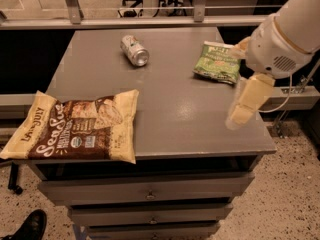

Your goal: Move brown chip bag near 7up can

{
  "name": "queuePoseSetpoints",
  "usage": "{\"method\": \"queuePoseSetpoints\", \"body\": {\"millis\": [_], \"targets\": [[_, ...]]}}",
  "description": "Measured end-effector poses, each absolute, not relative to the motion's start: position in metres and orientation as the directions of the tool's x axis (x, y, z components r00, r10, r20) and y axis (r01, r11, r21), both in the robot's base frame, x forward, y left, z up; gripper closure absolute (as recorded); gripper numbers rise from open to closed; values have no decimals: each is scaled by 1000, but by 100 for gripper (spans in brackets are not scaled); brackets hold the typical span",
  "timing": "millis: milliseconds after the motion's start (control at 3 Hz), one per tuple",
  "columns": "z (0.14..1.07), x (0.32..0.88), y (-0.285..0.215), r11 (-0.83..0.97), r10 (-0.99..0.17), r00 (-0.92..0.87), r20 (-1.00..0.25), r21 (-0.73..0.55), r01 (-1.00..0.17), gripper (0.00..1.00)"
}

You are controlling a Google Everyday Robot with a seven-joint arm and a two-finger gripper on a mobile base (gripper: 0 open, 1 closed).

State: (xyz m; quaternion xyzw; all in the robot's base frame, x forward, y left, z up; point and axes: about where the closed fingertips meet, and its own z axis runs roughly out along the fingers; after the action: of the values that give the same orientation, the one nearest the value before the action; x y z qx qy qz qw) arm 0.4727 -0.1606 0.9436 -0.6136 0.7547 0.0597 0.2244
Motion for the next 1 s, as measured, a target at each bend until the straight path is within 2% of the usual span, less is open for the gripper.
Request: {"method": "queuePoseSetpoints", "body": {"millis": [667,1000], "targets": [[910,512,-55,145,-782,-45,-622,-111,-983,0],[899,517,-3,103,-723,-44,-690,-44,-994,0]]}}
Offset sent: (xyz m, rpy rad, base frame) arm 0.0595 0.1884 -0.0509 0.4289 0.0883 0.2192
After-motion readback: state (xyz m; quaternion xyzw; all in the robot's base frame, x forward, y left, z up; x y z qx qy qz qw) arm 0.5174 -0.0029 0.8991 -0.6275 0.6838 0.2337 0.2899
